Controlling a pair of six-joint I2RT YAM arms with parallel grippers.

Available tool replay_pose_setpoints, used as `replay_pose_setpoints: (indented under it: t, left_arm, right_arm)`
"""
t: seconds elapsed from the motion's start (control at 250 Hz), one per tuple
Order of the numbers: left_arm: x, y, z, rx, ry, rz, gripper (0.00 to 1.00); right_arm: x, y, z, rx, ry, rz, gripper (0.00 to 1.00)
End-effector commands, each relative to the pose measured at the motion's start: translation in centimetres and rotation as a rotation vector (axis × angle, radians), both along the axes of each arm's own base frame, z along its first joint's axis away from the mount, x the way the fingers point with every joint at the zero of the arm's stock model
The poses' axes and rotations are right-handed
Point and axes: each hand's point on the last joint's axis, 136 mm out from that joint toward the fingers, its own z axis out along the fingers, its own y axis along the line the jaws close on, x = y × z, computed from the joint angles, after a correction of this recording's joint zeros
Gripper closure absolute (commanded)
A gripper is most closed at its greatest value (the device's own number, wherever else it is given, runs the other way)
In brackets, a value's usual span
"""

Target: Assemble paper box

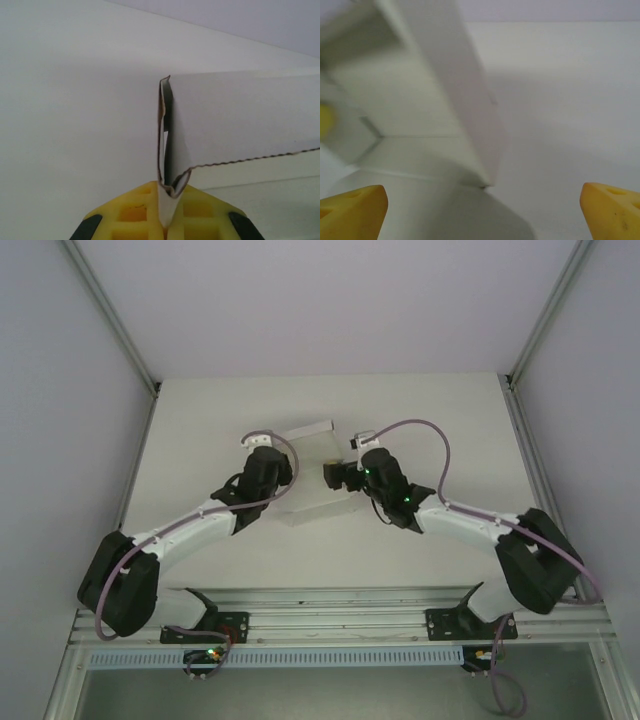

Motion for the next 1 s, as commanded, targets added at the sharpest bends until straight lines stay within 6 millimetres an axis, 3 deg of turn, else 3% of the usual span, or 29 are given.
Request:
replay_pose_setpoints:
  t: [0.0,0.196,0.292,0.435,0.559,0.687,0.803,0.879,0.994]
  left_arm:
    - [0.0,-1.1,1.0,-0.005,-0.038,-0.132,1.0]
    - [-0.5,-1.8,2.5,-0.11,-0.078,-0.37,1.0]
    - [-1.4,-2.8,3.3,-0.11,-0.079,-0.512,1.0]
    - [-2.9,-4.0,3.0,0.041,0.027,-0.699,1.0]
    - [-3.9,-3.8,1.1,0.308,0.093,-0.819,1.0]
    - [-5.9,-4.3,-0.8,0.691,0.051,-1.019,1.0]
    - [-8.0,-5.4,-1.9,0.858,0.092,-1.243,1.0]
    - [-7.8,-5.7,-2.8,0.894,0.178,-1.298,1.0]
    - [-7.2,-5.5,-6.0,0.993,0.359,-1.331,1.0]
  right_arm:
    - [-2.2,1.0,5.6,0.151,-0.13,0.118,0.0]
    - [-4.0,-5.7,6.7,0.155,-0.156,-0.113,0.0]
    - [-4.7,-9.5,6.1,0.139,-0.153,-0.251,0.0]
    - [-6.0,-14.1,3.8,0.12,-0.07,-0.387,0.0]
    - [-7.6,-17.5,1.7,0.07,0.014,-0.499,0.0]
    - [-9.4,-20.1,0.2,0.034,0.079,-0.579,0.0]
    - [-10.3,-21.0,-0.2,0.05,0.093,-0.601,0.0]
    - [-10.5,-21.1,-0.3,0.062,0.092,-0.596,0.0]
    - [-10.6,-21.5,-0.4,0.059,0.091,-0.607,0.0]
